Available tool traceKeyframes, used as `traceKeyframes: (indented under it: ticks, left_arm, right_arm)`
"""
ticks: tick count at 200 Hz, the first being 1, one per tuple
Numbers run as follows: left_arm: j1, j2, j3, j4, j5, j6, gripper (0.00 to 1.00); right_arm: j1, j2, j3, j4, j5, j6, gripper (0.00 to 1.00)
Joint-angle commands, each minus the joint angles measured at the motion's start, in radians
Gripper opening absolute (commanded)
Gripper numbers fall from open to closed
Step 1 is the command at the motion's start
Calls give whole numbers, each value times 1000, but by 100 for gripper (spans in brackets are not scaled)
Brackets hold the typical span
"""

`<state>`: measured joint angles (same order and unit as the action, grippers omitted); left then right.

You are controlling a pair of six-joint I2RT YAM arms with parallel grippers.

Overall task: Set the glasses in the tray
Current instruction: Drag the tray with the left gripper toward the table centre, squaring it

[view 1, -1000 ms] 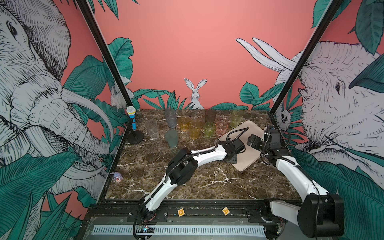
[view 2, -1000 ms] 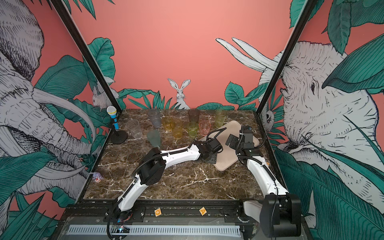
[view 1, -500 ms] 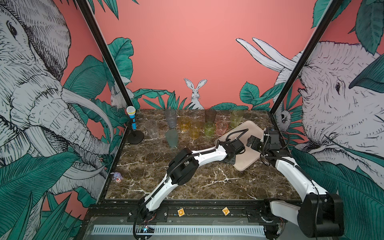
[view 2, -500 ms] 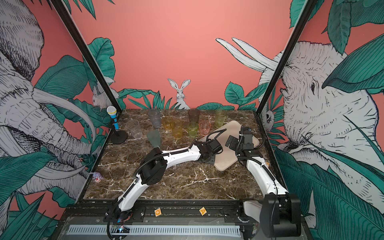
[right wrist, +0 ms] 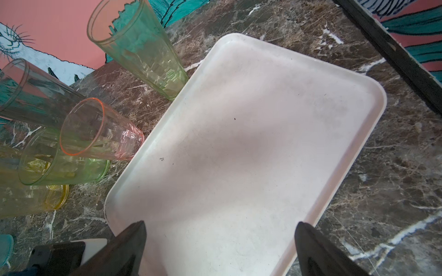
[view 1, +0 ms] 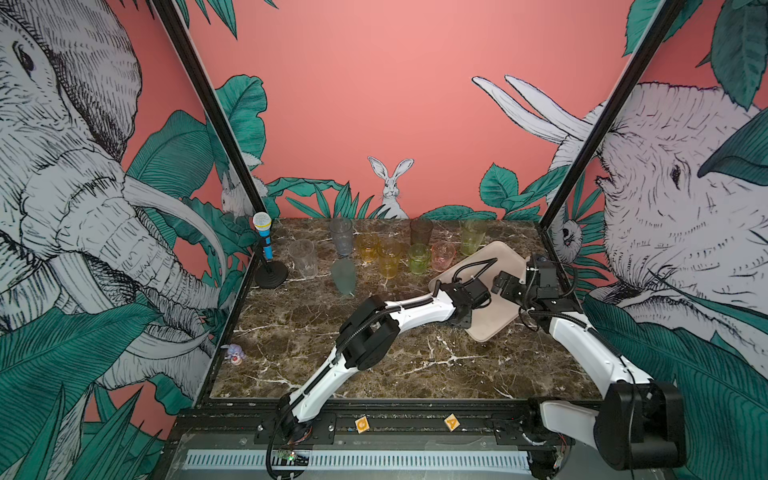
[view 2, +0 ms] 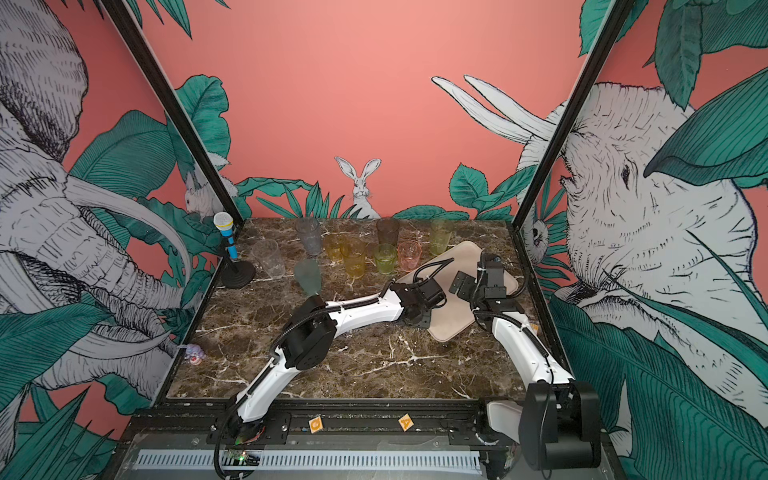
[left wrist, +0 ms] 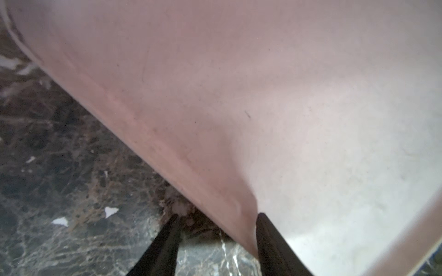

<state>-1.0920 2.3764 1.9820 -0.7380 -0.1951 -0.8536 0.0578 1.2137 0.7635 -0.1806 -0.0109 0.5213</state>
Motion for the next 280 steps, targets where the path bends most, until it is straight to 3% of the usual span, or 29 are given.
traceKeyframes:
  ticks: [1, 78, 101, 280]
  left_arm:
    - [2, 14, 14, -57, -4, -24, 50]
    - [18, -65, -117, -39, -13, -39, 36]
    - [35, -105, -179, -46, -3, -59, 26]
    - [105, -486, -704, 58, -40, -74, 11]
  right_arm:
    - [-3, 3, -7, 32, -5, 11, 99]
    - [-3, 1, -7, 32, -7, 8, 99]
    - [-3, 4, -9, 38, -17, 6, 99]
    - [-3, 4, -12, 50, -35, 8, 99]
